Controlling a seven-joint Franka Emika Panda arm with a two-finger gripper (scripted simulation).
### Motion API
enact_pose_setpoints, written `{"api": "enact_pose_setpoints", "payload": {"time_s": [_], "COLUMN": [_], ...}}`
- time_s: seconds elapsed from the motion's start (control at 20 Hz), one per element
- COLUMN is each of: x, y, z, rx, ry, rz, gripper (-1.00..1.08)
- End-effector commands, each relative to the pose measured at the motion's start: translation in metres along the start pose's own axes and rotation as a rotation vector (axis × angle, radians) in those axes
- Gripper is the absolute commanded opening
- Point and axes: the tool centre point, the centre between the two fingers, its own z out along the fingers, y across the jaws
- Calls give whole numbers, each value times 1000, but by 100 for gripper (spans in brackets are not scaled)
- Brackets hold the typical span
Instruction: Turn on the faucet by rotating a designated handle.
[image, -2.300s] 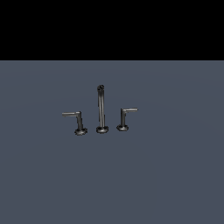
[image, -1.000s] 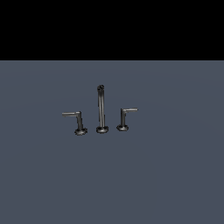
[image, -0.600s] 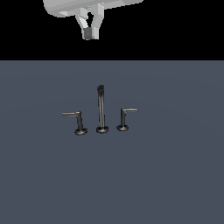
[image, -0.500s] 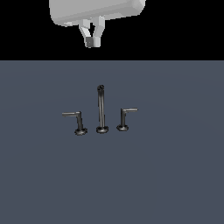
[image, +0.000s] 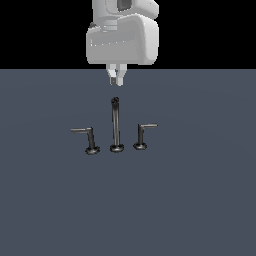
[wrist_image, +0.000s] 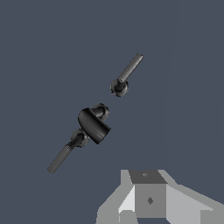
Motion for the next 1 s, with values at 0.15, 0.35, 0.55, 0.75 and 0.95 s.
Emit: {"api": "enact_pose_setpoints", "payload": {"time_s": [0.15, 0.35, 0.55, 0.75, 0.95], "x": [32, 58, 85, 112, 134], "y": [-12, -17, -20, -20, -19], "z": [35, 60, 86, 111, 131], "rx": [1, 1, 0, -1, -1], "ry": [4, 7, 11, 15, 18], "rz": [128, 223, 322, 419, 499], "gripper": [-100, -100, -100, -100, -100]}}
